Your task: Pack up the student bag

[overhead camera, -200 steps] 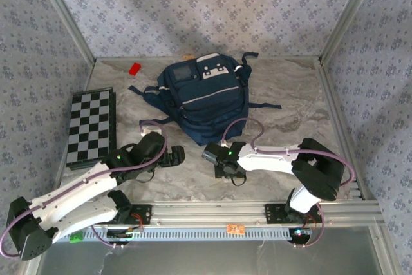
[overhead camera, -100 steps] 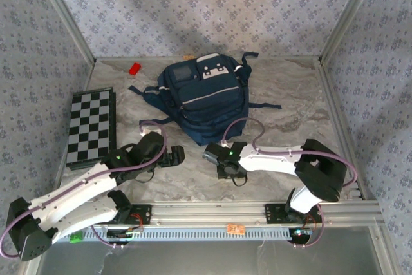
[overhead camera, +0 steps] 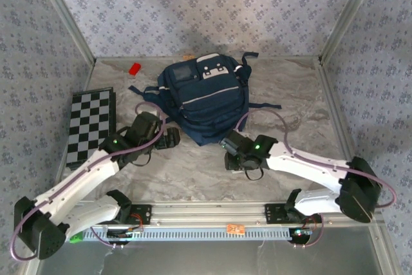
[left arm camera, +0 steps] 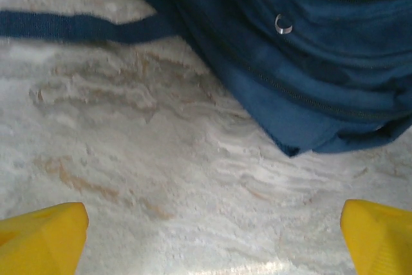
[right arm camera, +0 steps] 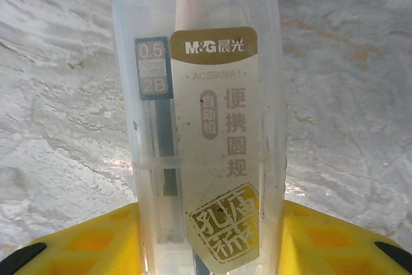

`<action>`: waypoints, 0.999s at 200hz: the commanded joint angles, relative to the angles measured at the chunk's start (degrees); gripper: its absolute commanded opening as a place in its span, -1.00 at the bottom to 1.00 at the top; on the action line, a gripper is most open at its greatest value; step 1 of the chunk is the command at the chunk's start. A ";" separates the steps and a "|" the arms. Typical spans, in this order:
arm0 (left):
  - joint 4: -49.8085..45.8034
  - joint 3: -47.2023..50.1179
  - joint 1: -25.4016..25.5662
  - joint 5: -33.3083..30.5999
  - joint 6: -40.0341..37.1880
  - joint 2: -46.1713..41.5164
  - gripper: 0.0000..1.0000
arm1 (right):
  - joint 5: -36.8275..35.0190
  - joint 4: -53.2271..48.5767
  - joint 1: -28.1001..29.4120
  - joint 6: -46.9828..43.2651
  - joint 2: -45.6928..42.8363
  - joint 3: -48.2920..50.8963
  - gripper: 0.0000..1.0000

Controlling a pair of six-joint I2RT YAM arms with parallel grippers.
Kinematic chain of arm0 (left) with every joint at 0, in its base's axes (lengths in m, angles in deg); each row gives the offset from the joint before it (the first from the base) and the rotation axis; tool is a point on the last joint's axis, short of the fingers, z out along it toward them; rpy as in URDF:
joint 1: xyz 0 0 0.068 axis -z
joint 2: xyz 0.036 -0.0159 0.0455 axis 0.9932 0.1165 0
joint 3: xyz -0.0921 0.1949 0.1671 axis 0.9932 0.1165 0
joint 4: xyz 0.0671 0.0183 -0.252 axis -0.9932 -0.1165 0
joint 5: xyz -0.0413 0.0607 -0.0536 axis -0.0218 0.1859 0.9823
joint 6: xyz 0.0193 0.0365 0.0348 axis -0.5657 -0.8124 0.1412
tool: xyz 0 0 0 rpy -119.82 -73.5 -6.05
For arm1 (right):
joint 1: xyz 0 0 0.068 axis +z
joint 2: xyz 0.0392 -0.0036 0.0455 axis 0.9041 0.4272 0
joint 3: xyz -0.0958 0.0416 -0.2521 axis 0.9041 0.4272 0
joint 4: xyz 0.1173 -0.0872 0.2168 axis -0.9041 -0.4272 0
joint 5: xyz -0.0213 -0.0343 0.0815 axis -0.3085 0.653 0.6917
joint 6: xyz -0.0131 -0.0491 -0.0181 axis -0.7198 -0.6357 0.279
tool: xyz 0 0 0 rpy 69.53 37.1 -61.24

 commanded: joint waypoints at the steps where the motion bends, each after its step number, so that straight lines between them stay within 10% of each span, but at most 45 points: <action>1: 3.35 -5.22 -2.60 2.38 -10.45 5.40 1.00 | 3.23 -4.35 -3.47 -4.79 -3.09 -1.14 -0.06; 93: 11.76 -23.06 -0.71 5.80 -40.88 29.33 0.96 | 11.64 -7.11 -15.11 -13.44 -2.73 -5.37 -0.11; 200: 12.01 -37.02 0.05 0.47 -49.03 44.30 0.67 | 15.14 -6.22 -20.50 -16.91 -3.08 -4.45 -0.13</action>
